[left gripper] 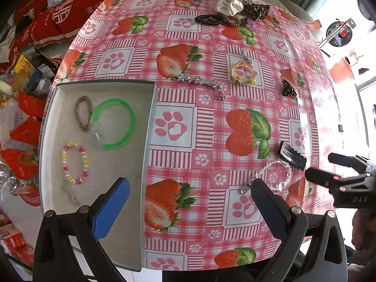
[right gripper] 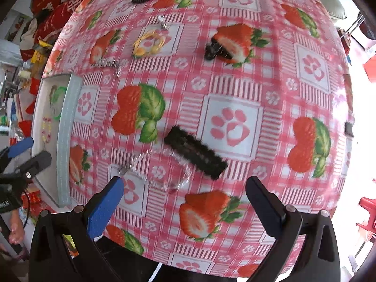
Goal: Organize jewelry
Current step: 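Grasp the silver star hair clip with the left tool while the right tool grasps a small silver charm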
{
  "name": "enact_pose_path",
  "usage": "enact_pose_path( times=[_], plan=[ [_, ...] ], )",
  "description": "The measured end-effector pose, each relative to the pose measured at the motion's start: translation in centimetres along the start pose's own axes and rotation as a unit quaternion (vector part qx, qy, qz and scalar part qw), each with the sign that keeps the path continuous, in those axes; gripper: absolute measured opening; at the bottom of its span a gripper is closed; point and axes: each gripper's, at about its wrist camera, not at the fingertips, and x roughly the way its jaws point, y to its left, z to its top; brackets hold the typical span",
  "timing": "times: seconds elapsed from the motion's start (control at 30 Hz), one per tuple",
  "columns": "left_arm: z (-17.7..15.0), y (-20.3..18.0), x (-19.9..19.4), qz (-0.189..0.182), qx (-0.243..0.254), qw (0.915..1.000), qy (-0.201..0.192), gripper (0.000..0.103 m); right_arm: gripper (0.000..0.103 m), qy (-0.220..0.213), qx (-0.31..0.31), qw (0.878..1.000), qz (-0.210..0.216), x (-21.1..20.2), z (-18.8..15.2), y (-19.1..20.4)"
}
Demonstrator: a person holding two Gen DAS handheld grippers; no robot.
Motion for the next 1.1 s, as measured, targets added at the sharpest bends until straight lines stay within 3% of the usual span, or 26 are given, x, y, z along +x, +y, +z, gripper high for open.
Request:
enact_pose_path(
  times=[0.07, 0.4, 0.43, 0.53, 0.77, 0.83, 0.87, 1.1],
  plan=[
    [0.6, -0.3, 0.4, 0.000, -0.003, 1.0000, 0.003, 0.098, 0.103, -0.007, 0.002, 1.000, -0.001, -0.2, 1.0, -0.3],
    [5.5, -0.6, 1.8, -0.044, -0.076, 0.9961, 0.005, 0.096, 0.102, -0.047, -0.004, 0.999, -0.002, -0.9, 8.8, -0.3],
    [5.9, -0.6, 2.2, -0.048, -0.085, 0.9952, 0.007, 0.089, 0.100, -0.049, -0.005, 0.999, 0.000, -0.8, 9.6, -0.2],
    [6.9, -0.4, 3.6, -0.060, -0.116, 0.9911, 0.023, 0.086, 0.087, -0.048, -0.016, 0.999, -0.005, -0.3, 12.1, 0.3],
    [8.4, 0.5, 6.3, -0.073, -0.217, 0.9728, 0.034, 0.086, 0.070, -0.038, -0.028, 0.999, 0.004, 1.3, 15.6, 0.8],
    [8.6, 0.8, 7.1, -0.056, -0.244, 0.9676, 0.036, 0.074, 0.062, -0.034, -0.029, 0.999, 0.007, 1.8, 16.5, 0.9],
    [8.7, 0.8, 7.4, -0.053, -0.250, 0.9660, 0.040, 0.073, 0.059, -0.032, -0.029, 0.999, 0.012, 2.0, 16.9, 0.9],
    [9.1, 1.5, 9.0, -0.025, -0.320, 0.9465, 0.033, 0.073, 0.058, -0.020, -0.044, 0.998, 0.033, 3.2, 19.8, 1.5]
  ],
)
